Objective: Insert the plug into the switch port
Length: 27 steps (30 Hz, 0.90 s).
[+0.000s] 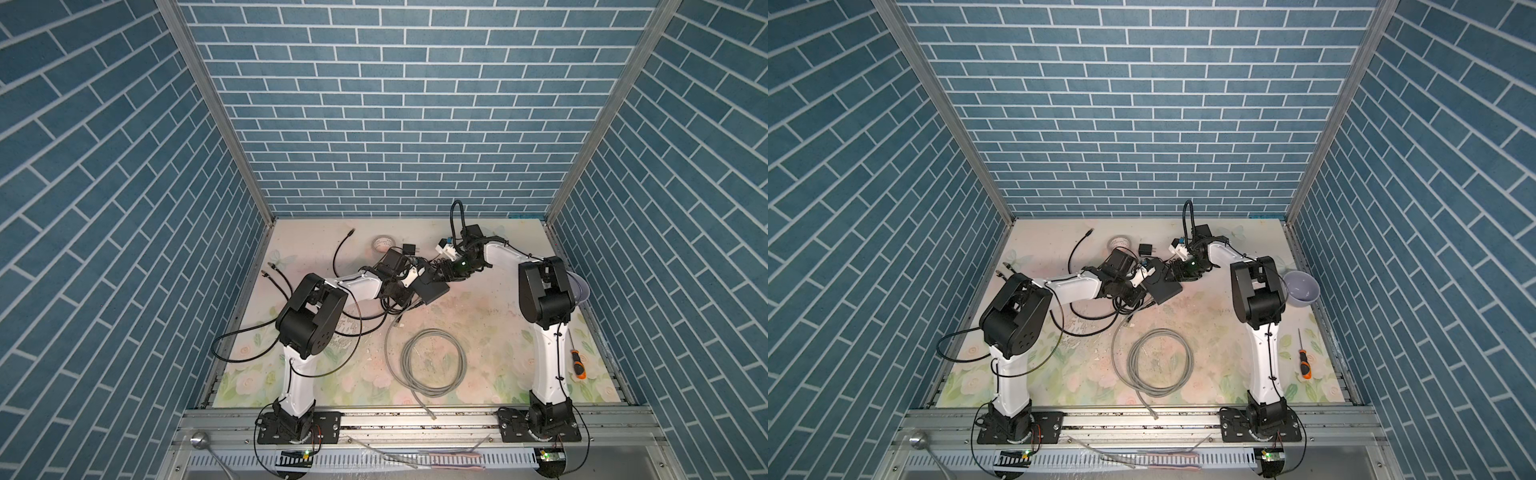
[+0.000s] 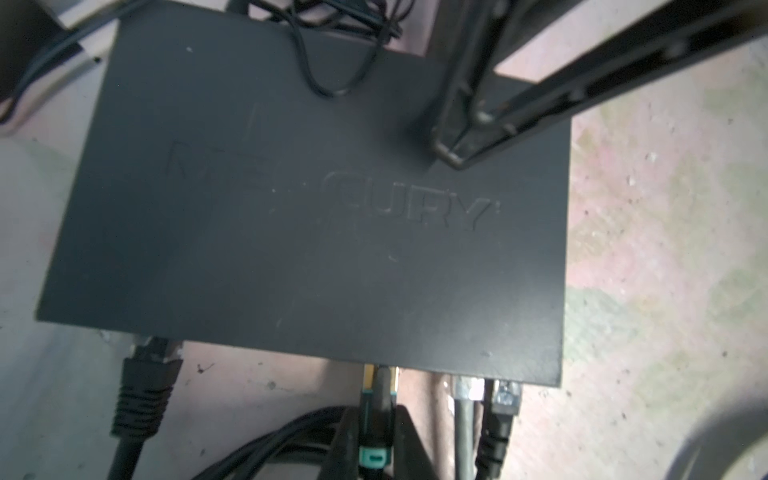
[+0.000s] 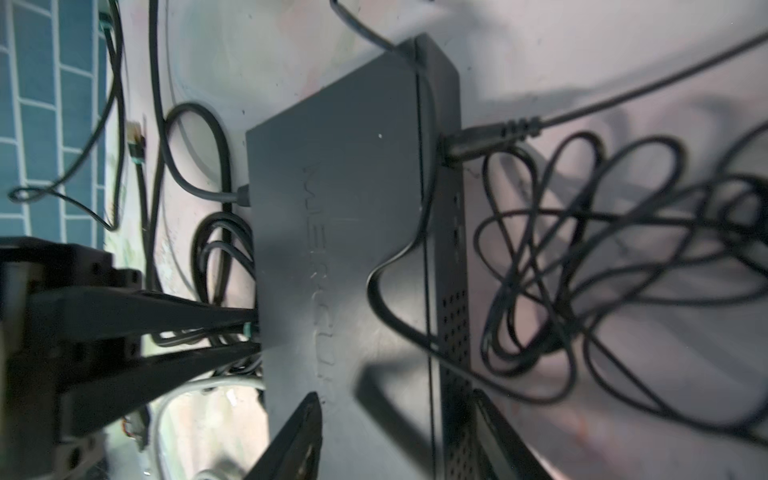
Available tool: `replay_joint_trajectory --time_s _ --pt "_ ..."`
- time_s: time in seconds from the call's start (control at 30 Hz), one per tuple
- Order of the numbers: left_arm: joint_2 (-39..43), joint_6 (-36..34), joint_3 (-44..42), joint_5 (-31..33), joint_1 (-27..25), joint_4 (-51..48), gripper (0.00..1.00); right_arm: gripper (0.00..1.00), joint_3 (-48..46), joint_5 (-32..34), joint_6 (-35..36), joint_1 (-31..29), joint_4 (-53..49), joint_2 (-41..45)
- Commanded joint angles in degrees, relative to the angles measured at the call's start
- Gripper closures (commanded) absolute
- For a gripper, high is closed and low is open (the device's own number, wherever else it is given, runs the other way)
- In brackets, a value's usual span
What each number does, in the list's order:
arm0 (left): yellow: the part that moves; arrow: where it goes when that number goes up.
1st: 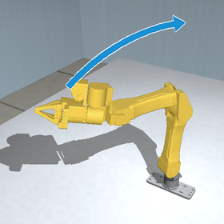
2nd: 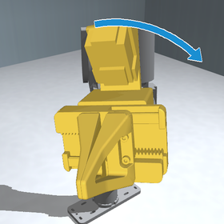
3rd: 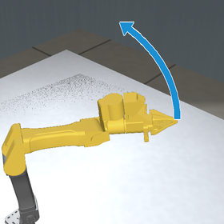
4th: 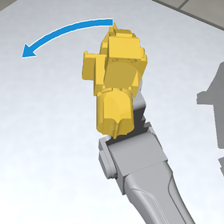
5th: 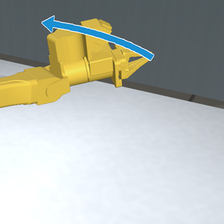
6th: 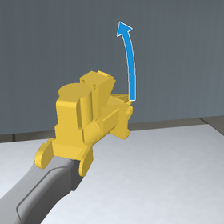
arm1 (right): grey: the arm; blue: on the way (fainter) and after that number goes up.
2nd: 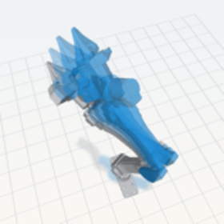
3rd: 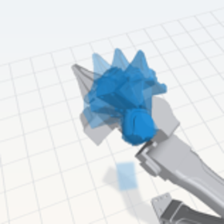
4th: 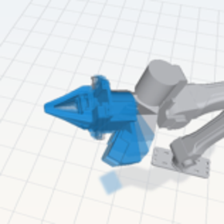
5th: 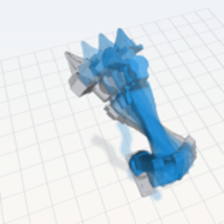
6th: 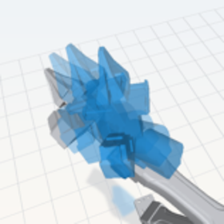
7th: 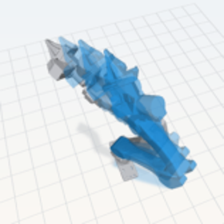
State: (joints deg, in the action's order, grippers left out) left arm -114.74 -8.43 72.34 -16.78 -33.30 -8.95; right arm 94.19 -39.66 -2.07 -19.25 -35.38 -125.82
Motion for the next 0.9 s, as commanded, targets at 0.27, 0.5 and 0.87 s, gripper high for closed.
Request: replay_joint_trajectory --time_s 0.27,0.5,0.87 --pt "10.1 2.5 -0.2 5.6 3.1 -8.9 0.56 0.36 -13.5 12.0 -18.4 3.0 4.1 19.3" --pt "21.1 14.7 -4.3 17.5 -10.1 -14.8 0.55 0.35 -29.1 19.6 -24.9 3.2 8.9 30.5" --pt "16.3 29.2 -11.3 27.1 -26.9 -22.7 0.52 0.34 -41.6 20.2 -27.0 3.2 10.8 42.3"
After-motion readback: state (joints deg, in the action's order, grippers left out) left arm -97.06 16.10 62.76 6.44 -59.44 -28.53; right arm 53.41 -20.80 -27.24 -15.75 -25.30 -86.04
